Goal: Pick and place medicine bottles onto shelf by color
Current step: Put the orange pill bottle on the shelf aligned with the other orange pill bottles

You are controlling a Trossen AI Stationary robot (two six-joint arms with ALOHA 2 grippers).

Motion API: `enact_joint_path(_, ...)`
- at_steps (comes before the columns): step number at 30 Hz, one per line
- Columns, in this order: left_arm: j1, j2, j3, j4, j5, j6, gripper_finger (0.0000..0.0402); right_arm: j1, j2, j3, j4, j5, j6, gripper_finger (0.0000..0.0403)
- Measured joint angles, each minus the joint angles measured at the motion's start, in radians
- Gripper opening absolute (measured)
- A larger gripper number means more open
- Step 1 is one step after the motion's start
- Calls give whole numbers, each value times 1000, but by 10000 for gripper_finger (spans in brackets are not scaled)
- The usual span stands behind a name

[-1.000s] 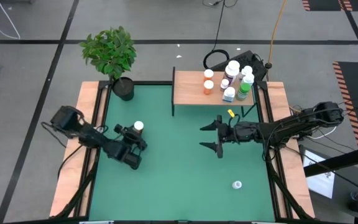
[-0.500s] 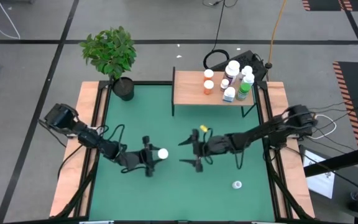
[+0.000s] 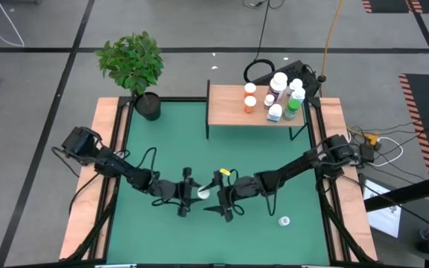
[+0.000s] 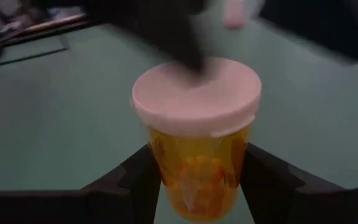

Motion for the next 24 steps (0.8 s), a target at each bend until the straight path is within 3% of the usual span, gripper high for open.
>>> enact_joint_path(14, -7, 90, 61, -10, 38, 102, 188, -18, 0, -1, -105, -3, -28, 310)
enact_joint_path(24, -5, 90, 61, -1, 36, 103, 189, -38, -2, -1, -133, -53, -9, 252)
